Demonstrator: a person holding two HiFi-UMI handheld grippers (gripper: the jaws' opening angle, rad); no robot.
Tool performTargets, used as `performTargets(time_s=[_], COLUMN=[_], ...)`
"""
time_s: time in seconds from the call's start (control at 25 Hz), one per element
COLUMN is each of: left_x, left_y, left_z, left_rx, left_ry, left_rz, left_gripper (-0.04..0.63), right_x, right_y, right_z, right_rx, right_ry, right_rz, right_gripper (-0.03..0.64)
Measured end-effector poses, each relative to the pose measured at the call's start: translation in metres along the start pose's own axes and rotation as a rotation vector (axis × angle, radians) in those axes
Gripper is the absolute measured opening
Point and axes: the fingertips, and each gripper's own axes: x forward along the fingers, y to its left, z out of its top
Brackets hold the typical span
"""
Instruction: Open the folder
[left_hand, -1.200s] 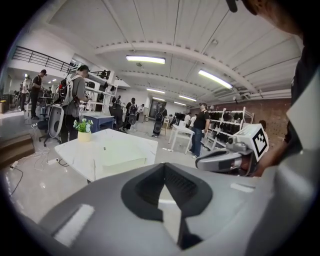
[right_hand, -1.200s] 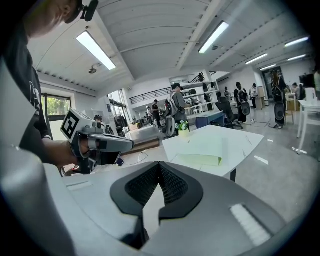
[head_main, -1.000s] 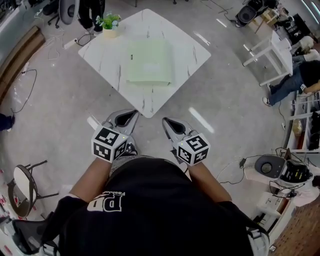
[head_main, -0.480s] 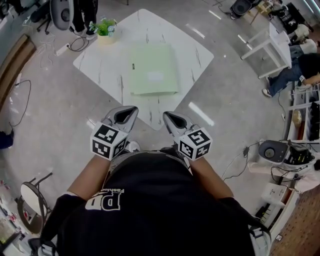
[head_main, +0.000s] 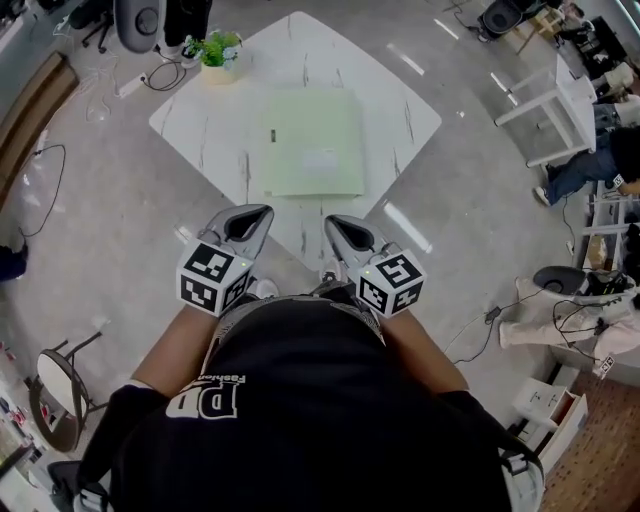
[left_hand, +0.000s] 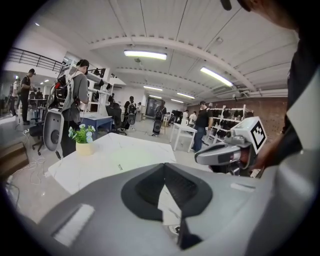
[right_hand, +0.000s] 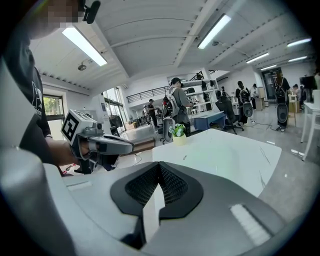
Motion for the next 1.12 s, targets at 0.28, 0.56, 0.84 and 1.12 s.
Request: performTargets(time_s=[0.28,0.56,0.84,1.12], left_x=[0.014,0.027,0.030,0.039], left_y=[0.008,0.011,0.019,0.032], left_z=[0.017,0.022,0.020,0.007], left_rx=[-0.027,-0.038,-0.005,0.039], left_ry=[-0.029,-0.035,-0.001,0.062], left_rz=[0.090,0.146,0.188,0.204], left_gripper=[0.057,0.057,0.057,0.057], right_x=[0.007,0.013,0.010,0.007], right_y=[-0.027,-0.045,-0.049,-0.056], right_z=[0.020,0.025,0.027,0.021], right_rx=[-0.044,-0.071,-0.058,-0.033], right_ry=[0.008,0.011,-0.004,-0.012], right_rz=[0.064,0.110,0.117,0.094], right_gripper=[-0.002,-0.002,-0.002,-0.002])
